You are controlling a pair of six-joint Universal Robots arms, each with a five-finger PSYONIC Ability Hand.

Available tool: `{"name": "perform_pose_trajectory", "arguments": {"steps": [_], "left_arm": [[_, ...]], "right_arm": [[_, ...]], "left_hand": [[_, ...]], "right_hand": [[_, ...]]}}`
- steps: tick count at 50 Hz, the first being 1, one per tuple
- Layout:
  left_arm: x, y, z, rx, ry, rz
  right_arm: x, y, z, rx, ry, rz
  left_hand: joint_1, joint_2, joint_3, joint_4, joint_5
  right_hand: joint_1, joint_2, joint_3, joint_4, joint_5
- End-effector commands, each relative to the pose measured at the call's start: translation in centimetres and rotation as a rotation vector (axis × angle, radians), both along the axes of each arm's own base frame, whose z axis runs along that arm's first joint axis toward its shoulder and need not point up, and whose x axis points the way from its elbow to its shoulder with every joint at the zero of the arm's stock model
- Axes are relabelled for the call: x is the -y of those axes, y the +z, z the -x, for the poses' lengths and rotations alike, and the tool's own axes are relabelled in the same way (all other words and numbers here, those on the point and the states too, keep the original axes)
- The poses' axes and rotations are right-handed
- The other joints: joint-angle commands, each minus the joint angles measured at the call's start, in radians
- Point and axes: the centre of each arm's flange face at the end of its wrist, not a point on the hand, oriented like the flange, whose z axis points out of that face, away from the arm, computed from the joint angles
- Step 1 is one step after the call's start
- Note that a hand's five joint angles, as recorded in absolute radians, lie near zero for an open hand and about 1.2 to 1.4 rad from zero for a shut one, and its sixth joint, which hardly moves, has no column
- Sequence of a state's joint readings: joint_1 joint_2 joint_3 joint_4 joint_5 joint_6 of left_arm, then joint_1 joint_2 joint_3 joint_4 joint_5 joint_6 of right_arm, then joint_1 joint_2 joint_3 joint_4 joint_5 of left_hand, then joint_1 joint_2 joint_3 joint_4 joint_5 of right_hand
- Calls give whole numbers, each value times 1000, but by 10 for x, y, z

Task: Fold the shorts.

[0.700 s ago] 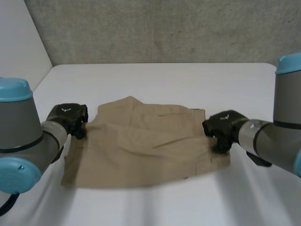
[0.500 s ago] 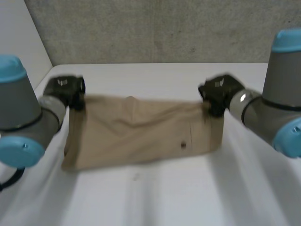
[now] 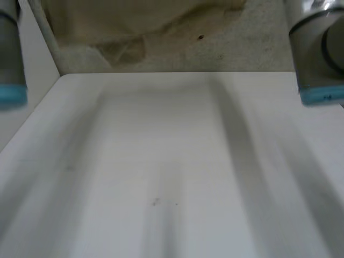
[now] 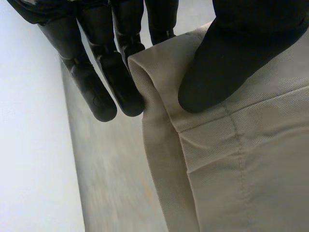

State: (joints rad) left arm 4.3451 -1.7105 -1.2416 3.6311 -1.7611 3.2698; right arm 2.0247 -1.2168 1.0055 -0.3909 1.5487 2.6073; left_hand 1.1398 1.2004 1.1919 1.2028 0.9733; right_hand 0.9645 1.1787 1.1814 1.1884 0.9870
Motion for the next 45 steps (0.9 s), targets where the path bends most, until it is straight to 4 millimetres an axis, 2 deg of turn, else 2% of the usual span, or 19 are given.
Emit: {"name": "perform_pose_trajectory", "arguments": {"steps": [1,4,5,8,9,13,16,21,27,31,37,41,43,45], "left_arm": [[-2,-110,0,128,-16,-308],[-5,-148,0,174,-33,-410],[-6,-180,2,211,-47,-497],[-11,-223,6,260,-70,-618],[-15,-244,6,290,-72,-686],[-30,-271,2,350,-78,-825],[-39,-273,0,371,-84,-890],[-57,-243,-12,382,-81,-948],[-84,-220,-28,402,-74,-1023],[-115,-208,-34,433,-144,-1093],[-164,-192,-39,461,-320,-1232],[-171,-184,-44,435,-363,-1268],[-164,-181,-45,420,-359,-1246],[-146,-176,-49,410,-323,-1179]], "right_arm": [[4,-108,-6,-188,39,-345],[4,-149,-7,-241,46,-454],[3,-173,-6,-271,47,-518],[0,-210,-6,-316,49,-612],[-3,-230,-5,-346,46,-662],[-13,-252,-3,-409,46,-743],[-16,-250,3,-420,36,-785],[-37,-220,14,-463,37,-857],[-67,-208,27,-551,56,-1000],[-91,-205,42,-683,59,-1081],[-133,-201,78,-963,69,-1155],[-133,-194,93,-963,46,-1147],[-129,-192,95,-942,53,-1144],[-125,-188,94,-917,75,-1128]], "left_hand": [[256,196,204,193,248],[256,196,204,193,248],[256,196,204,193,248],[256,196,204,193,248],[256,196,204,193,248],[256,196,204,193,248],[256,196,204,193,248],[256,196,204,193,248],[256,196,204,193,248],[256,196,204,193,248],[256,196,204,193,248],[256,196,204,193,248],[256,196,204,193,248],[256,196,204,193,248]], "right_hand": [[432,218,215,208,235],[432,218,215,208,235],[432,218,215,208,235],[432,218,215,208,235],[432,218,215,208,235],[432,218,215,208,235],[432,218,215,208,235],[432,218,215,208,235],[432,218,215,208,235],[432,218,215,208,235],[432,218,215,208,235],[432,218,215,208,235],[432,218,215,208,235],[432,218,215,208,235]]}}
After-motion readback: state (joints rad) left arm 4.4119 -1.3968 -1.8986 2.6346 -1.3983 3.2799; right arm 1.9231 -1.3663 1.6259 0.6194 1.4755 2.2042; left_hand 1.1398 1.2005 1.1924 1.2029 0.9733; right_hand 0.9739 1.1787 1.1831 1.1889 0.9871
